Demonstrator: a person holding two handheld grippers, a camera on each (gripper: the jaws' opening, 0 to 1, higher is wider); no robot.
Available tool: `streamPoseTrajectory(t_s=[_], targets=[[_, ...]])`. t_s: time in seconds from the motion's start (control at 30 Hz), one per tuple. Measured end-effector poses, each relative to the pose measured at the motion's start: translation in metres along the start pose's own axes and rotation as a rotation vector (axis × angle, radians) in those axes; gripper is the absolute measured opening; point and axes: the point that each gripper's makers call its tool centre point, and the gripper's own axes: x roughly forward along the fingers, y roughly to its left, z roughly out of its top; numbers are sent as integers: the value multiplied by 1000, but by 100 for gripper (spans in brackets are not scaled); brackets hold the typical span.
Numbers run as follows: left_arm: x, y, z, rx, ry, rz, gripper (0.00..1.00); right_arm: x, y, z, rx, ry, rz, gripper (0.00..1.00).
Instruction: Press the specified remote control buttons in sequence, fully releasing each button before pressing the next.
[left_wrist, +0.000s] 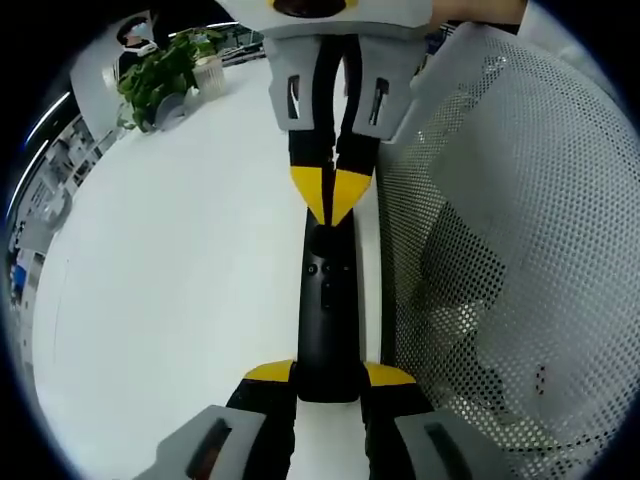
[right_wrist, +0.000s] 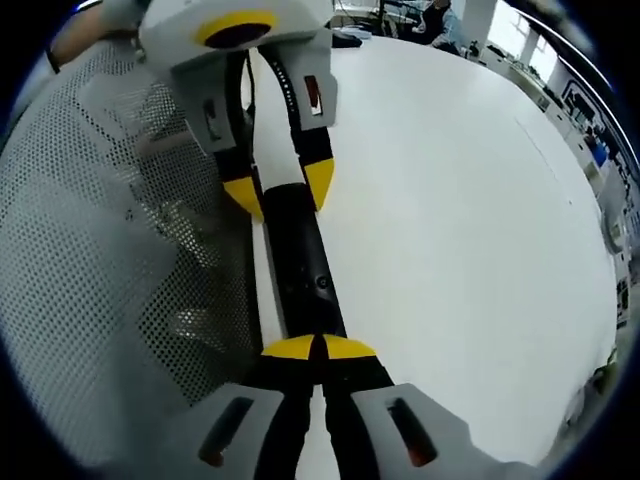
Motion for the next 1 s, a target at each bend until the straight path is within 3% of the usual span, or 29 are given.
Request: streamPoseTrajectory(t_s=[0.27, 0.4, 0.6, 0.8, 1.0], targets=[[1, 0, 0, 0, 0, -1, 25, 2, 0, 0, -106, 57, -2, 0], [1, 1, 0, -1, 0, -1, 25, 1, 0, 0, -110, 67, 3, 0], [2, 1, -1, -2, -1, -1, 25, 0, -1, -1, -69, 23, -6, 0], [3, 1, -1, -3, -1, -1, 25, -2, -1, 0, 37, -37, 6, 0], [3, 1, -1, -3, -1, -1, 25, 1, 0, 8, 19, -51, 11, 0]])
